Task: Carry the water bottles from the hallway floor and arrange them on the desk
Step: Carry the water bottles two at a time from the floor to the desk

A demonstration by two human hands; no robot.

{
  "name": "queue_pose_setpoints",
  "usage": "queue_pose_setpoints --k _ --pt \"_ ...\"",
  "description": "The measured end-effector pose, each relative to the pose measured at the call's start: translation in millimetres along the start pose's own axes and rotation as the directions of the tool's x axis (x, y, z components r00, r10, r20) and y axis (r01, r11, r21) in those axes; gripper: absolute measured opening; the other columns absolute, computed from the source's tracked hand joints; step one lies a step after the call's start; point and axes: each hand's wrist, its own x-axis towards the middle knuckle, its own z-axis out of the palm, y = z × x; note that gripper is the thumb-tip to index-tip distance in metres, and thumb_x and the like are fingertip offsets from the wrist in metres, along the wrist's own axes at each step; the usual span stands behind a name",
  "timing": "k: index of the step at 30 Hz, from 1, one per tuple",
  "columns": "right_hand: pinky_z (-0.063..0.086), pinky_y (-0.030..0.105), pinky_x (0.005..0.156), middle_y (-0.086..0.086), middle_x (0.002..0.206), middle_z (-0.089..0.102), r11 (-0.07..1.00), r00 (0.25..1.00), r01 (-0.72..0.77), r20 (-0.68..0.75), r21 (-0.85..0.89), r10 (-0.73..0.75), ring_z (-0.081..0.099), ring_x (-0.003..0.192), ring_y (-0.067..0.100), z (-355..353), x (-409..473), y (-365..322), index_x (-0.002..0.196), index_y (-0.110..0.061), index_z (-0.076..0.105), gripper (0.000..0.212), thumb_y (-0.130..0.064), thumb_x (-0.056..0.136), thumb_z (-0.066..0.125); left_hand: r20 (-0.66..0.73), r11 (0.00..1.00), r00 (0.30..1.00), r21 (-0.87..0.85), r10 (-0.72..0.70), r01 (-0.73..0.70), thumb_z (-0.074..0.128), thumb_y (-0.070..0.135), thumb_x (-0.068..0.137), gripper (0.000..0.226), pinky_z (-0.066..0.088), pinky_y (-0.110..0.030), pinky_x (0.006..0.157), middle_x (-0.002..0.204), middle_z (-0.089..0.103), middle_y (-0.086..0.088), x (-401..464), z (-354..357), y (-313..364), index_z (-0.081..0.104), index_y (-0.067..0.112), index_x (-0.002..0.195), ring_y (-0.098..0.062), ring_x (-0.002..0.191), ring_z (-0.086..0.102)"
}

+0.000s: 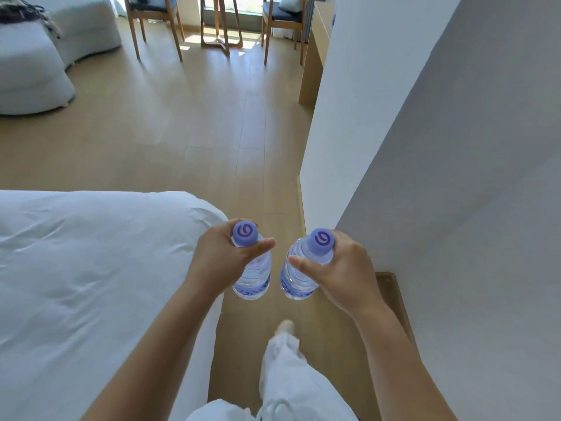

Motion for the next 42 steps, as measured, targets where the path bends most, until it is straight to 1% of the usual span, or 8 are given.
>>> queue_pose_setpoints --k 7,13,19,25,28,31,35,42 --pt "0.046 0.018 0.064 -0.021 0.074 0.058 0.999 0.999 0.036 -0.010 -0.004 -0.036 0.058 0.073 0.001 1.9 161.8 28.0 0.073 -0.045 0.049 0.031 -0.046 0.067 0.079 -0.019 0.999 0.999 0.033 0.031 -0.030 0.079 0.033 0.069 0.023 0.042 -0.005 0.057 0.065 0.062 0.016 160.1 26.5 5.7 0.057 0.036 0.067 0.008 0.059 0.057" --pt "0.037 0.009 0.059 -0.024 0.071 0.052 0.993 0.996 0.090 0.019 -0.070 -0.089 0.055 0.067 0.000 -12.7 305.2 40.4 0.084 -0.038 0.052 0.032 -0.049 0.067 0.077 -0.049 0.997 0.998 0.076 0.034 -0.030 0.079 0.037 0.070 0.022 0.049 -0.022 0.063 0.068 0.064 0.011 296.6 41.2 27.5 0.057 0.036 0.068 -0.007 0.066 0.059" --pt "0.041 0.012 0.062 -0.021 0.074 0.057 0.995 0.995 0.095 0.013 -0.042 -0.094 0.057 0.070 0.001 -10.9 419.8 47.5 0.084 -0.037 0.055 0.030 -0.045 0.067 0.079 -0.103 0.999 0.995 0.050 -0.017 0.022 0.078 0.041 0.068 0.022 0.046 -0.016 0.057 0.071 0.068 0.003 407.5 45.4 30.3 0.064 0.024 0.071 -0.004 0.060 0.055" --pt "0.050 0.025 0.068 -0.017 0.078 0.060 0.998 0.999 0.051 -0.002 -0.026 -0.051 0.058 0.073 0.009 11.7 533.2 55.5 0.083 -0.039 0.053 0.031 -0.043 0.067 0.079 -0.071 0.999 0.997 0.039 -0.031 0.034 0.080 0.040 0.069 0.036 0.051 -0.039 0.067 0.078 0.068 -0.010 529.2 43.0 18.9 0.067 0.008 0.079 -0.012 0.064 0.054" --pt "0.050 0.026 0.068 -0.016 0.079 0.060 0.999 1.000 0.023 -0.018 -0.027 -0.024 0.058 0.074 0.009 27.1 596.3 58.0 0.084 -0.037 0.054 0.031 -0.044 0.067 0.079 -0.033 0.999 0.999 -0.010 -0.038 0.038 0.081 0.037 0.068 0.032 0.049 -0.027 0.062 0.078 0.068 -0.010 600.4 39.4 7.8 0.065 0.011 0.077 -0.010 0.063 0.054" --pt "0.051 0.027 0.068 -0.017 0.077 0.061 1.000 0.999 -0.009 -0.046 -0.024 0.008 0.059 0.074 0.008 41.6 662.3 53.7 0.082 -0.037 0.055 0.028 -0.043 0.067 0.079 0.022 0.998 0.998 -0.025 -0.051 0.051 0.081 0.036 0.068 0.032 0.042 -0.012 0.054 0.067 0.066 0.008 675.5 31.5 0.8 0.065 0.011 0.078 -0.001 0.057 0.053" --pt "0.052 0.029 0.071 -0.016 0.081 0.060 0.999 0.992 -0.048 -0.114 -0.007 0.047 0.059 0.077 0.009 53.7 745.6 43.3 0.089 -0.033 0.057 0.030 -0.042 0.068 0.078 0.081 0.999 0.996 0.001 -0.032 0.032 0.080 0.037 0.069 0.025 0.046 -0.020 0.063 0.065 0.062 0.030 775.7 19.6 2.1 0.063 0.021 0.076 0.009 0.057 0.054" --pt "0.054 0.033 0.075 -0.012 0.084 0.062 0.992 0.972 -0.126 -0.196 0.013 0.126 0.060 0.081 0.011 64.0 860.7 36.8 0.092 -0.030 0.059 0.033 -0.040 0.068 0.079 0.123 0.999 0.992 -0.053 0.009 -0.002 0.080 0.040 0.067 0.037 0.045 -0.018 0.059 0.061 0.062 0.019 910.3 11.0 9.2 0.065 0.011 0.082 0.003 0.057 0.052"
